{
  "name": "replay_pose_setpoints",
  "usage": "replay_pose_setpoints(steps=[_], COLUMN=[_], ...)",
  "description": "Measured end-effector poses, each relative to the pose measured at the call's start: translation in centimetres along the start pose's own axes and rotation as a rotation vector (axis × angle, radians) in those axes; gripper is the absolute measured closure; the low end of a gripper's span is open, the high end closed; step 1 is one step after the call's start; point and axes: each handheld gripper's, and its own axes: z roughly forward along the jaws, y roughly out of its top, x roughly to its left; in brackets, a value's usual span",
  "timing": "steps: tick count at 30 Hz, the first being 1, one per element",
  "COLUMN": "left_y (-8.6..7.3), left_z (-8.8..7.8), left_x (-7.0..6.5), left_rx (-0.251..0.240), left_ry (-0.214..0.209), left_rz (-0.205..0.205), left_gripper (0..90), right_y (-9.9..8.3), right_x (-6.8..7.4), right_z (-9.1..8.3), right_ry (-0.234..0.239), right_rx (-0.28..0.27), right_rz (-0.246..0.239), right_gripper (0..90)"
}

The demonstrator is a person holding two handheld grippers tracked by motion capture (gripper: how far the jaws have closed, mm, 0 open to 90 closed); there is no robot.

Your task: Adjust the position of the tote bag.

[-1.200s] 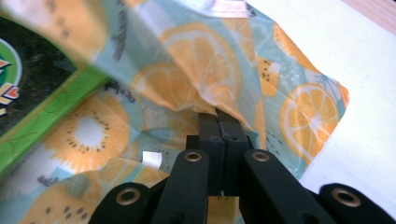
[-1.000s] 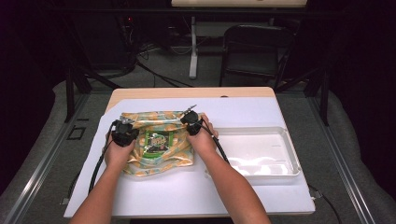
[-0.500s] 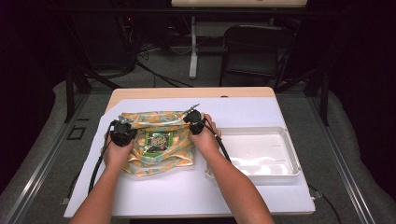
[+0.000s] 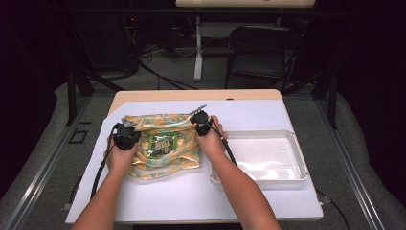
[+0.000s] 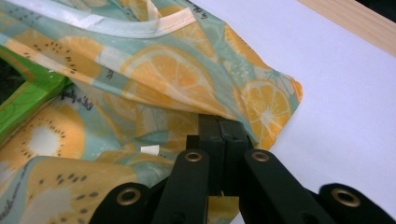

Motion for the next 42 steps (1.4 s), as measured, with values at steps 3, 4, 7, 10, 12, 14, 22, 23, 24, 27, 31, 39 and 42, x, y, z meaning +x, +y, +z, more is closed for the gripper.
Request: replay_pose_setpoints(steps=[3,4,7,10,12,14,22,23,24,27,31,39,42], left_y=[0.0,-0.1,-0.1,-0.1,-0.1,-0.2,-0.2,-0.2,-0.1,-0.1,-0.1,0.0,-0.1], left_z=[0.1,0.1,0.2,0.3,0.4,0.5,0.0,0.0,-0.1,-0.3,-0.8,-2.3,-2.5], left_x=[0.0,0.1,0.2,0.3,0.3,0.3,0.3,0.3,0.2,0.0,-0.1,0.1,0.1], left_rx=[0.002,0.006,0.008,0.014,0.019,0.024,0.014,0.012,0.013,0.009,0.001,-0.049,-0.059], left_ry=[0.0,0.0,0.002,0.008,0.015,0.017,-0.002,-0.003,-0.007,-0.008,-0.015,-0.029,-0.034], left_rz=[0.002,-0.005,-0.009,-0.01,-0.015,-0.015,-0.013,-0.015,-0.018,-0.015,-0.015,-0.042,-0.045], left_gripper=[90.0,90.0,90.0,90.0,90.0,90.0,88.1,86.9,85.7,81.9,75.4,66.1,64.2], right_y=[0.1,0.1,0.3,0.4,0.4,0.3,0.3,0.3,0.2,0.2,0.0,0.1,0.3], right_x=[-0.2,-0.2,-0.2,-0.2,-0.2,-0.1,0.0,-0.1,0.0,0.1,0.7,2.2,2.7], right_z=[0.2,0.4,0.7,1.1,1.2,1.3,0.5,0.2,0.0,-0.6,-1.9,-5.3,-5.7], right_ry=[0.003,0.0,-0.002,-0.003,0.0,0.003,0.038,0.052,0.069,0.085,0.114,0.167,0.203], right_rx=[0.009,0.011,0.023,0.023,0.029,0.021,0.01,0.015,0.005,-0.004,-0.037,-0.143,-0.18], right_rz=[0.0,0.007,0.006,0.016,0.009,0.011,0.018,0.017,0.028,0.019,-0.001,-0.061,-0.063], right_gripper=[90.0,90.0,90.0,90.0,90.0,90.0,83.7,81.8,80.2,77.5,72.0,60.7,59.1])
